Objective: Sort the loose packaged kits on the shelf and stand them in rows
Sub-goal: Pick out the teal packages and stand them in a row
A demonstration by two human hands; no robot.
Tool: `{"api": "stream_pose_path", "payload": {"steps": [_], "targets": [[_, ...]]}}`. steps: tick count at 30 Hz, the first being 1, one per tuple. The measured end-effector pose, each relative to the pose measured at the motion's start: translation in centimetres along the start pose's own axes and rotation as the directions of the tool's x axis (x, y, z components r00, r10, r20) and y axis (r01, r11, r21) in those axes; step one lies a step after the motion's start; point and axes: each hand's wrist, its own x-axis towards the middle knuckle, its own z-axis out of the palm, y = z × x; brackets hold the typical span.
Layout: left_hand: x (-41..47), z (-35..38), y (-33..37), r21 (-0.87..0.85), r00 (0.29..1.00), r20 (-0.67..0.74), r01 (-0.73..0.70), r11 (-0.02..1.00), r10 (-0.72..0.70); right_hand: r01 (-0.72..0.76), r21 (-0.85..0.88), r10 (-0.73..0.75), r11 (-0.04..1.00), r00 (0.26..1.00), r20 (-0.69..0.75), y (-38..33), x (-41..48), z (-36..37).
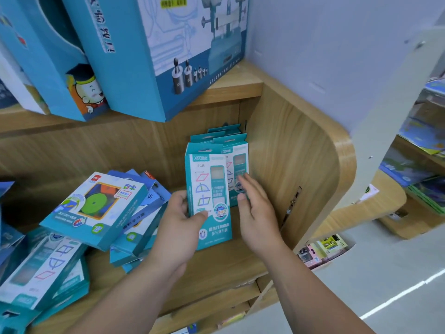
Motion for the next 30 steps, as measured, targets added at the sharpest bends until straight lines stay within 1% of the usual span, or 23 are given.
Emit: {"api": "stream_pose_path", "payload": {"steps": [2,4,7,8,9,12,13,15,18,20,23,24,26,28,30], "targets": [[0.8,1.3,0.2,-0.013,1.000,0.022,-0.008,1.000,0.008,0.042,-0.004,-0.042,0.999,0.999,-0.006,-0.2,-0.6,-0.4],[1.8,2.6,0.1,-0.026,0.999,0.054,-0.006,1.000,0.007,0.082,-0.044,-0.083,0.996,0.997,-0.011,0.1,-1.1,-0.4],[3.6,4.5,-0.8,0.017,0.998,0.061,-0.030,0.999,0.029,0.035,-0.079,-0.030,0.996,0.997,0.068,1.0,-1.7,-0.3],[4.1,4.9,-1.2,0.052,0.998,0.048,-0.048,0.997,0.046,0.021,-0.086,-0.012,0.996,0.995,0.099,1.2,-1.8,-0.4],[4.6,5.3,-1.6,0.123,0.997,0.016,-0.076,0.989,0.075,0.006,-0.094,0.005,0.996,0.993,0.120,1.4,-1.7,-0.4],[5.9,5.6,-2.7,0.375,0.980,-0.081,-0.139,0.917,0.182,-0.036,-0.107,0.052,0.994,0.987,0.150,1.6,-1.3,-0.7],[6.1,5.7,-2.7,0.403,0.978,-0.095,-0.134,0.905,0.188,-0.047,-0.109,0.064,0.993,0.986,0.157,1.6,-1.0,-0.8],[6.2,5.6,-2.6,0.397,0.977,-0.121,-0.115,0.911,0.176,-0.052,-0.118,0.072,0.992,0.983,0.170,1.5,-0.7,-0.9],[6.8,5.1,-2.3,0.400,0.971,-0.143,-0.119,0.909,0.190,-0.009,-0.155,0.035,0.988,0.986,0.163,1.2,-0.2,-0.7],[7.4,4.7,-2.3,0.429,0.961,-0.158,-0.140,0.892,0.227,0.021,-0.180,0.005,0.983,0.989,0.146,0.9,0.1,-0.4],[8.0,4.0,-2.1,0.462,0.924,-0.183,-0.222,0.859,0.337,0.046,-0.212,-0.020,0.976,0.992,0.123,0.5,0.7,0.0],[8.1,3.8,-1.8,0.467,0.917,-0.182,-0.237,0.852,0.354,0.048,-0.218,-0.023,0.975,0.993,0.117,0.5,0.8,0.2],[8.6,3.5,-1.7,0.475,0.932,-0.151,-0.225,0.851,0.331,0.054,-0.240,-0.029,0.969,0.994,0.110,0.5,0.9,0.5],[9.1,3.6,-1.4,0.418,0.956,-0.090,-0.218,0.882,0.279,0.054,-0.266,-0.025,0.962,0.993,0.113,0.7,1.0,0.8],[9.1,3.8,-1.3,0.380,0.964,-0.048,-0.223,0.898,0.260,0.053,-0.284,-0.022,0.957,0.993,0.114,0.7,1.1,0.9]]}}
